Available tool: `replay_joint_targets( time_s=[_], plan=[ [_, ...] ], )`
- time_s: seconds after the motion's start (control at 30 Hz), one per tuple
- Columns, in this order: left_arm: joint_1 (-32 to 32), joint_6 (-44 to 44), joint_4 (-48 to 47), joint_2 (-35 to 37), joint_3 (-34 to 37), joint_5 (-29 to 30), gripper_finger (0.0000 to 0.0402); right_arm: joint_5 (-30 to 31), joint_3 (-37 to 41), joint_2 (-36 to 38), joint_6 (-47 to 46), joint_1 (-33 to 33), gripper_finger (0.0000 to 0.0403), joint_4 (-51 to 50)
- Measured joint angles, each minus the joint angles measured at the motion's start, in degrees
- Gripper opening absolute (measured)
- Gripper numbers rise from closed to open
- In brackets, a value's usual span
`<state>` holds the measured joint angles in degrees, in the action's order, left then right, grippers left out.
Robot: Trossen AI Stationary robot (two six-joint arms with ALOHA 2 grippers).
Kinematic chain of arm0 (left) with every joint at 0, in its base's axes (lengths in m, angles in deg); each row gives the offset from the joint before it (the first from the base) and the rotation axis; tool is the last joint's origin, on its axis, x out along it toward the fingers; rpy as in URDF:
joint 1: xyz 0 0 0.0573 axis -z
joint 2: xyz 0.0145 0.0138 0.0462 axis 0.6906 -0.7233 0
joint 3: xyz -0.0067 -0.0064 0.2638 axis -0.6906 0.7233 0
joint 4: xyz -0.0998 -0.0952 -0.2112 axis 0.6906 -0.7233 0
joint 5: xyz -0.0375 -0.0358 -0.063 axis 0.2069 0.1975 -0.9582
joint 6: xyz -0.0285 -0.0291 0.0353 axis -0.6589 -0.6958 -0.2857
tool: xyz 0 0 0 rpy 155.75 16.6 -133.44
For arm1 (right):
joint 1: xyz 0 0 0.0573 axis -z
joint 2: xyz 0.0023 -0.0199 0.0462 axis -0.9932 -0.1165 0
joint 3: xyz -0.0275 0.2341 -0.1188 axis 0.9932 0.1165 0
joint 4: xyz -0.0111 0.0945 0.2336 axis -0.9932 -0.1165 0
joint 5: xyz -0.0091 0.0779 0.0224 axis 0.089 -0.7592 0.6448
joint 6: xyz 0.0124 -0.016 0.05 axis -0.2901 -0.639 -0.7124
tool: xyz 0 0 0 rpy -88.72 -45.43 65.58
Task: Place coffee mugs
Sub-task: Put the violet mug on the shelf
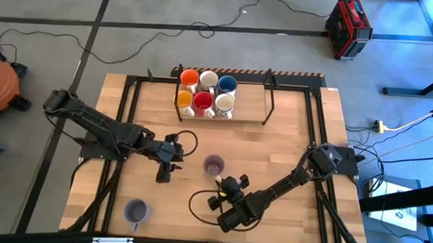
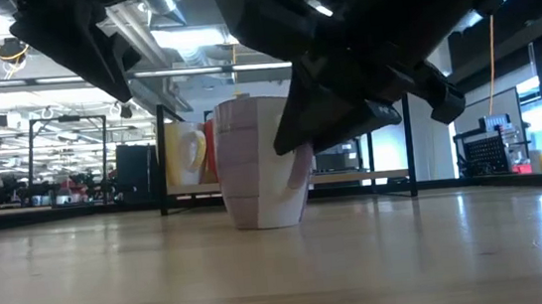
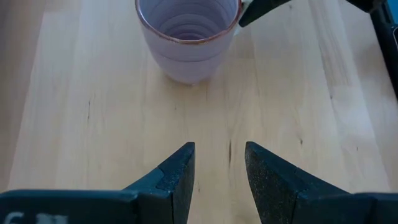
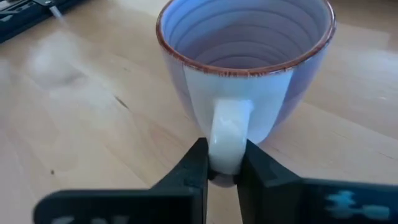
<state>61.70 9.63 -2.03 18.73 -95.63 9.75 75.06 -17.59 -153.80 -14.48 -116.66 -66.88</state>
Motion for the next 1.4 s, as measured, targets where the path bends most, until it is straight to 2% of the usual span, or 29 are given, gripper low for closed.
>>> replay_joint_targets(
  time_s=[0.1, 0.3, 0.63, 0.73, 0.9, 1.07, 1.23, 1.3, 1.4],
  plan=[
    [0.0, -0.26, -0.42, 1.09, 0.0, -1.44, 0.0135, 0.01, 0.0, 0.03, -1.42, 0.0, 0.0034, -0.53],
    [0.02, -1.84, -2.46, 8.36, -0.07, -4.85, 0.0135, 0.13, 0.09, 2.02, -5.02, -0.04, 0.0034, -4.63],
    [0.02, -3.62, -5.18, 20.59, -0.07, -3.87, 0.0135, 1.9, 0.07, 12.04, -16.11, 0.12, 0.0034, -27.07],
    [0.02, -3.65, -5.21, 22.15, -0.07, -2.86, 0.0135, 1.61, 0.08, 15.08, -20.67, 0.81, 0.0034, -34.36],
    [0.0, -3.65, -5.4, 23.24, -0.06, -2.84, 0.0135, 2.07, 0.15, 20.45, -22.06, 3.78, 0.0034, -40.7],
    [0.0, -3.54, -5.57, 23.5, -0.04, -1.75, 0.0135, 2.51, 5.76, 28.01, -17.2, 8.32, 0.0034, -37.34],
    [0.0, -3.5, -5.37, 23.54, -0.04, -1.48, 0.0135, 1.04, 13.11, 35.22, -4.6, 14.13, 0.0034, -25.27],
    [0.0, -3.48, -5.35, 23.56, -0.04, -0.63, 0.0135, -0.93, 15.55, 36.31, 2.13, 17.26, 0.0034, -19.22],
    [0.0, -3.48, -5.35, 23.54, -0.04, 0.79, 0.0135, -2.83, 17.95, 36.63, 7.52, 21.64, 0.0034, -14.14]
  ],
)
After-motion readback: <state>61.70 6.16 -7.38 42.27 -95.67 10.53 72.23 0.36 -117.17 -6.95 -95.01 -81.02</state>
